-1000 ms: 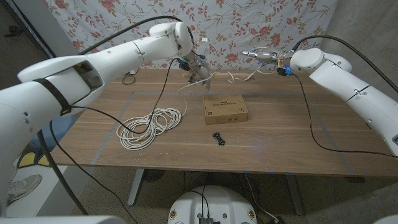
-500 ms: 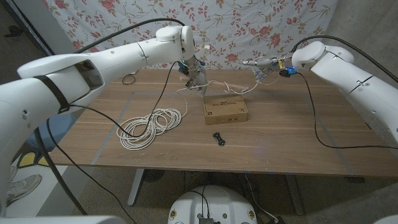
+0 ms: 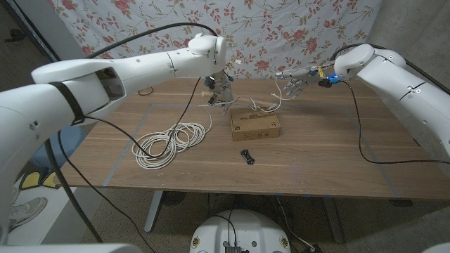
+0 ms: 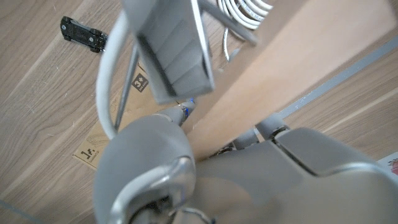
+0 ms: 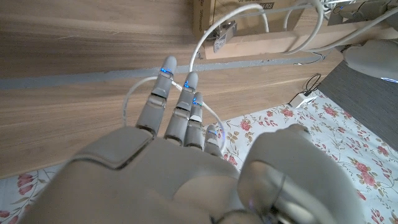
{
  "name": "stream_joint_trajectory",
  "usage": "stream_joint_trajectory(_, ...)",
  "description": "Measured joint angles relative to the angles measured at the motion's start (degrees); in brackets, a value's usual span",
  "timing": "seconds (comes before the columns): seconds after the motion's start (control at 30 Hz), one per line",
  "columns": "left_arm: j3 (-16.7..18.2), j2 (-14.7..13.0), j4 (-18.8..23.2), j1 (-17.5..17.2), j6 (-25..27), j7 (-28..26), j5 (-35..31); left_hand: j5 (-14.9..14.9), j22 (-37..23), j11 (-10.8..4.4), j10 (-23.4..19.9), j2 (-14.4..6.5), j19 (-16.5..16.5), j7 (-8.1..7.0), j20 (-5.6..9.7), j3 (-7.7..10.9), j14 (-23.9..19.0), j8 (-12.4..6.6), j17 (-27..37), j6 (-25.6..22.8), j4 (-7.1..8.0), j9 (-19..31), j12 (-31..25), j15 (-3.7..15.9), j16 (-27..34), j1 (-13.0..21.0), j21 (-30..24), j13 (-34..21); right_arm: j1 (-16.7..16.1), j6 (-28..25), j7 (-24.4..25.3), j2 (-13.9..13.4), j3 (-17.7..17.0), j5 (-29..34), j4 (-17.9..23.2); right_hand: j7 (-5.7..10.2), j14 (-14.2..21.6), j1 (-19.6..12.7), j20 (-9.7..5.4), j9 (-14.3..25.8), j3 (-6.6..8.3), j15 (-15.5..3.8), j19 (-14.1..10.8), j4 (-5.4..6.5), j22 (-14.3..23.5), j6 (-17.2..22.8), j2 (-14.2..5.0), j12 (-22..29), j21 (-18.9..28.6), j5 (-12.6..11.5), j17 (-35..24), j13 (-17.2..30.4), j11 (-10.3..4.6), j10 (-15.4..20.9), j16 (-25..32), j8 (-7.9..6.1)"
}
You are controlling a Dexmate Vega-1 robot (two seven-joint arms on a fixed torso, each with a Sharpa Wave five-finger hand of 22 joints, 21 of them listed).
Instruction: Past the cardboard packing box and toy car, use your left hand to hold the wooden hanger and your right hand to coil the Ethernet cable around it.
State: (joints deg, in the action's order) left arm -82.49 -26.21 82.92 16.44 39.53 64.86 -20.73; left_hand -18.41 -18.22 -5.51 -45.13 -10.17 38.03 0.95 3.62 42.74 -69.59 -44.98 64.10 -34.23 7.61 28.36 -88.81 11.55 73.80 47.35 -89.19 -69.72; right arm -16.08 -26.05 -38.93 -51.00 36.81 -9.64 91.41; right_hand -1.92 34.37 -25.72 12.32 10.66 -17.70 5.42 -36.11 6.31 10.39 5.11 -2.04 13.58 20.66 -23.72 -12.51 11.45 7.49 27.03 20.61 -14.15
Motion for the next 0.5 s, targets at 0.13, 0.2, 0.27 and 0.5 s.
stream_joint_trajectory(0.13, -1.76, 1.2, -1.15, 0.52, 0.41, 1.0, -1.72, 1.19, 1.17, -0.02, 0.0, -0.37, -1.86, 0.0, -0.03, 1.08, -0.31, 3.23, -5.17, 0.0, -0.29, -3.04, 7.48, -0.3, -5.14, 0.26, -0.08, 10.05, 1.29, -0.2, -2.44, 0.22, 1.09, 0.11, -1.17, -1.87, 2.0, 0.16, -0.14, -0.28, -0.17, -0.45, -1.58, 0.17, 0.0, 4.38, -0.14, 0.42, -0.12, 0.25, 0.27, 0.0, 0.92, 2.81, 0.0, -0.7)
stream_joint_trajectory(0.2, -1.76, 1.2, -1.15, 0.52, 0.48, 1.33, -2.36, 2.51, 1.68, -0.35, 0.05, 0.19, -2.8, 0.35, -0.34, 0.28, -0.3, 5.76, -9.46, -0.44, -2.82, -5.1, 12.95, -0.33, -8.15, 1.43, -0.45, 17.85, 1.73, -0.2, -2.44, 0.29, 1.45, 0.11, -1.49, -2.18, 2.08, 0.17, -0.14, -0.28, -0.24, -0.53, -1.57, 0.24, 0.0, 5.45, -0.14, 0.42, -0.12, 0.43, 0.28, 0.0, 1.25, 3.14, 0.0, -0.69)
stream_joint_trajectory(0.27, -1.76, 1.2, -1.15, 0.52, 0.77, 1.88, -3.46, 3.96, 2.12, -0.11, -0.19, 2.06, -4.24, 1.52, -0.34, -2.19, 0.36, 7.75, -14.22, -1.82, -6.33, -6.65, 16.66, -0.95, -10.64, 3.26, -0.45, 22.91, 2.29, -0.2, -2.44, 0.38, 1.87, 0.11, -1.93, -2.29, 2.07, 0.16, -0.14, -0.28, -0.24, -0.53, -1.57, 0.24, 0.0, 5.94, -0.14, 0.42, -0.34, 0.43, 0.28, 0.0, 1.41, 3.29, 0.0, -0.69)
stream_joint_trajectory(0.5, -6.8, 4.05, -3.45, 2.25, 1.35, 3.87, -7.24, 5.97, 4.26, 0.86, 4.92, 6.75, -14.59, 1.14, -3.76, -12.41, 10.74, 14.57, -26.4, 1.57, -12.5, -9.34, 27.12, -2.49, -17.52, 5.56, 1.33, 33.74, 2.95, -1.09, -5.5, 0.48, 2.4, 1.05, -2.31, -2.15, 1.44, 0.17, -0.14, -0.28, -0.23, -1.16, -1.57, 0.23, 0.01, 6.05, -0.14, 0.17, -0.61, 0.43, 0.1, 0.01, 1.44, 3.26, -0.28, -0.69)
